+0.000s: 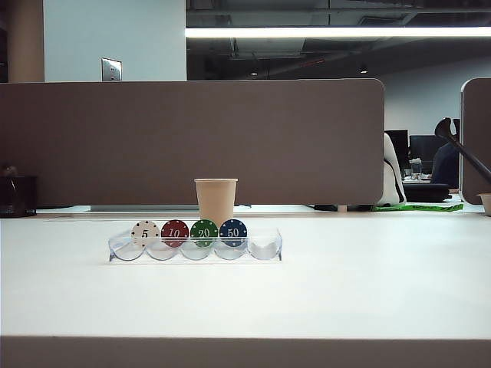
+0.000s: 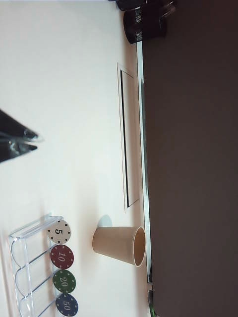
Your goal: Pick up the chip with the greater value and put it into the paper cup.
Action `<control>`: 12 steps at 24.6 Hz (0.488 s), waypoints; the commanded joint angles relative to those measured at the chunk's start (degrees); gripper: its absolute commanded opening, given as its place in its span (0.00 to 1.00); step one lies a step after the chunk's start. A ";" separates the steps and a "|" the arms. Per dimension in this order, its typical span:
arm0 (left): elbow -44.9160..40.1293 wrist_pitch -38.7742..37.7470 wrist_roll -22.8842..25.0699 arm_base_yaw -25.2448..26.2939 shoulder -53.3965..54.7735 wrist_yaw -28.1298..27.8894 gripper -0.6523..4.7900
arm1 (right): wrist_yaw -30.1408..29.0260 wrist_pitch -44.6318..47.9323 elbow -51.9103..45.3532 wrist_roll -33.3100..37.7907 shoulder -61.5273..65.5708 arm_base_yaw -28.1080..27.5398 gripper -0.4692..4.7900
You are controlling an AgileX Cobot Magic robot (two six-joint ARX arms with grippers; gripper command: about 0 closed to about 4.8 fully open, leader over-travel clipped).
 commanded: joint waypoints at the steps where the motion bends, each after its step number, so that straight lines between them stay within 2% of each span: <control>1: 0.17 0.57 -0.17 0.02 0.04 0.22 0.11 | -0.04 0.74 -0.07 0.07 -0.04 0.09 0.09; 12: 0.17 0.59 -0.15 0.02 0.04 0.15 0.11 | 0.35 0.76 -0.07 0.07 -0.04 0.07 0.09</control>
